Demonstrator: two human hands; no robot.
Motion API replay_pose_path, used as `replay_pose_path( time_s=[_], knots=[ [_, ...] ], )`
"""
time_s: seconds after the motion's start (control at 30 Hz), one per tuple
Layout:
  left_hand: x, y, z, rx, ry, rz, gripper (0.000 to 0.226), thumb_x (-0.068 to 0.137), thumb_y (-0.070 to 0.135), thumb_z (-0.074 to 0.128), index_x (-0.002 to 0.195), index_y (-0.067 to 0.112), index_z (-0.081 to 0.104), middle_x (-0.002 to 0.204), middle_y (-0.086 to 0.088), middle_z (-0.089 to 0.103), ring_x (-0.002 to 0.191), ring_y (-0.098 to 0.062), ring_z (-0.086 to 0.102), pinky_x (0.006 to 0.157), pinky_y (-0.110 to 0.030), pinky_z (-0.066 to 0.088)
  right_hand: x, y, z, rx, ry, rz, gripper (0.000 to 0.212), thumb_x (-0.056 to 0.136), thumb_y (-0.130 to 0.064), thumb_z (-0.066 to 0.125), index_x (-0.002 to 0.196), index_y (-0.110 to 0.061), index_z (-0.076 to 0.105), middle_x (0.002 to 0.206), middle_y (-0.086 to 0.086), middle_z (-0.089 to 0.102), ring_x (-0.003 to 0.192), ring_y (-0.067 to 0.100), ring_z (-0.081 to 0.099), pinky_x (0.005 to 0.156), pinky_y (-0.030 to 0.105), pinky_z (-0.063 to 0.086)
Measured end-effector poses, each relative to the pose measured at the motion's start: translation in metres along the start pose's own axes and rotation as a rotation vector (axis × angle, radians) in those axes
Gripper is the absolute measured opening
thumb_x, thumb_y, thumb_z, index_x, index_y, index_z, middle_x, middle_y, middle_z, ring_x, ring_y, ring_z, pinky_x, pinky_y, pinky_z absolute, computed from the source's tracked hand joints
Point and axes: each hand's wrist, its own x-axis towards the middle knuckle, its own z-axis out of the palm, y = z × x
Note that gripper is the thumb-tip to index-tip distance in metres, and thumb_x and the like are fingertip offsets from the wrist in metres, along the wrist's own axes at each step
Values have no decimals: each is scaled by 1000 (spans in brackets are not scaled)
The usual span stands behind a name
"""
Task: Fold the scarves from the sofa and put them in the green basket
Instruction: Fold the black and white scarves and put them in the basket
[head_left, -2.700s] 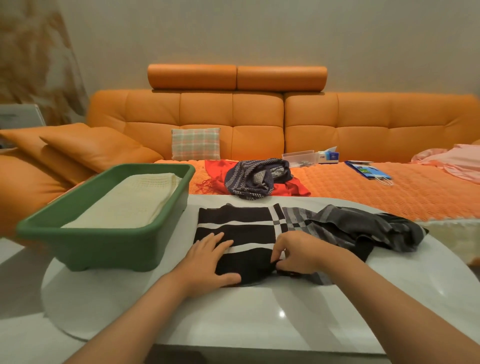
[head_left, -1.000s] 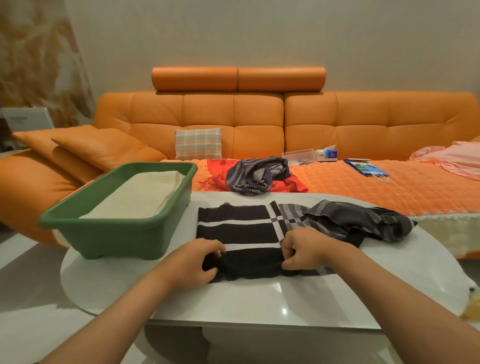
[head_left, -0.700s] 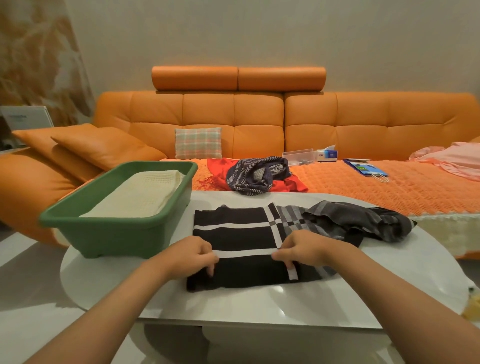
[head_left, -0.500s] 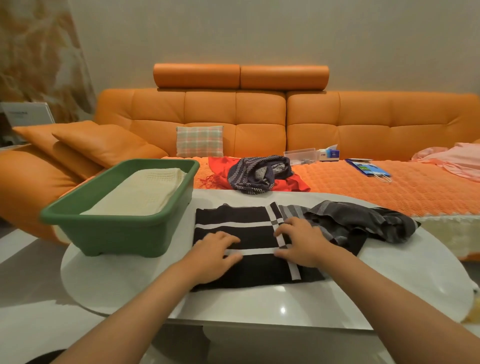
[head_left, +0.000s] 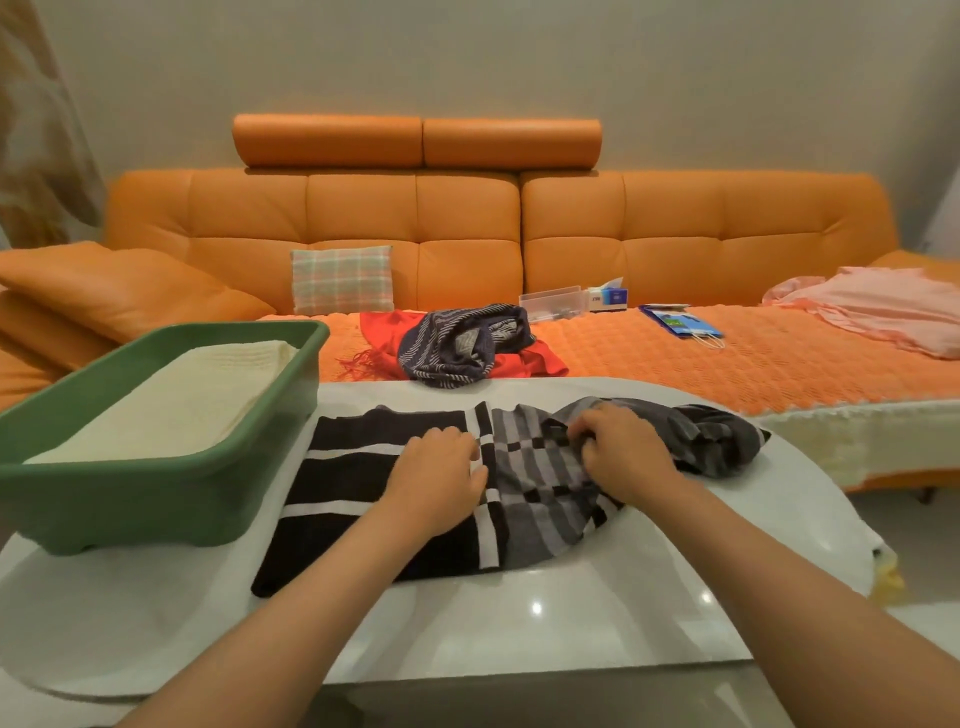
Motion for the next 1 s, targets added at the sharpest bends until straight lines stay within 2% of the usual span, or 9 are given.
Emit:
replay_pose_path(
  time_s=[0.13,0.2,0.37,0.5,0.6,0.67,0.73,0.87,1.0],
  knots=[
    [16,59,14,-273,-140,158,38,97,44,52,128,24,57,126,3,58,110,-14,52,93,-31,45,5,58,-5,-360,-49,147,65,94,-44,58,151,-36,28,158,10,27,142,32,31,109,50,34],
    [29,82,24,-264,-228,175,43,96,46,52,132,23,56,128,1,58,113,-17,54,97,-35,46,7,77,-7,-349,-129,225,68,96,-44,55,154,-38,20,154,11,36,137,33,38,103,49,41],
    [69,121,45,-242,-315,124,45,93,55,52,123,23,60,113,1,65,99,-18,60,88,-40,53,28,99,-27,42,56,383,34,91,-9,48,115,-24,67,109,7,68,98,28,62,81,40,55],
    [89,132,49,-71,-370,174,50,87,56,60,125,25,59,112,1,65,98,-20,61,85,-38,54,59,114,-50,584,440,523,40,91,0,46,121,-18,66,121,9,65,106,26,59,84,33,49],
    [96,133,52,12,-335,206,47,86,55,60,123,26,57,106,5,63,93,-18,60,72,-31,49,80,119,-58,870,392,361,64,90,6,49,145,-28,47,147,5,48,131,25,49,99,36,50],
    [97,135,54,11,-274,231,43,87,55,58,123,30,55,102,7,60,93,-18,58,68,-30,41,82,122,-52,778,231,251,82,88,7,55,152,-38,33,162,-2,26,144,26,35,96,37,54],
    [96,136,59,-45,-202,245,34,89,51,58,119,35,58,103,10,63,96,-17,60,69,-30,40,77,128,-43,586,168,214,84,88,14,52,152,-37,35,166,-4,11,150,24,22,92,22,48],
    [86,145,63,-227,-97,257,13,93,32,56,97,28,68,86,10,65,76,-11,57,61,-28,39,61,133,-37,240,174,86,54,84,13,56,119,-26,67,133,0,55,125,23,52,94,28,48],
    [75,159,57,-513,55,138,18,94,27,50,76,31,52,72,8,58,66,-12,52,55,-31,35,31,129,-43,-94,-228,-136,54,82,-3,64,124,-37,64,128,-5,60,117,21,55,95,39,51]
  ],
)
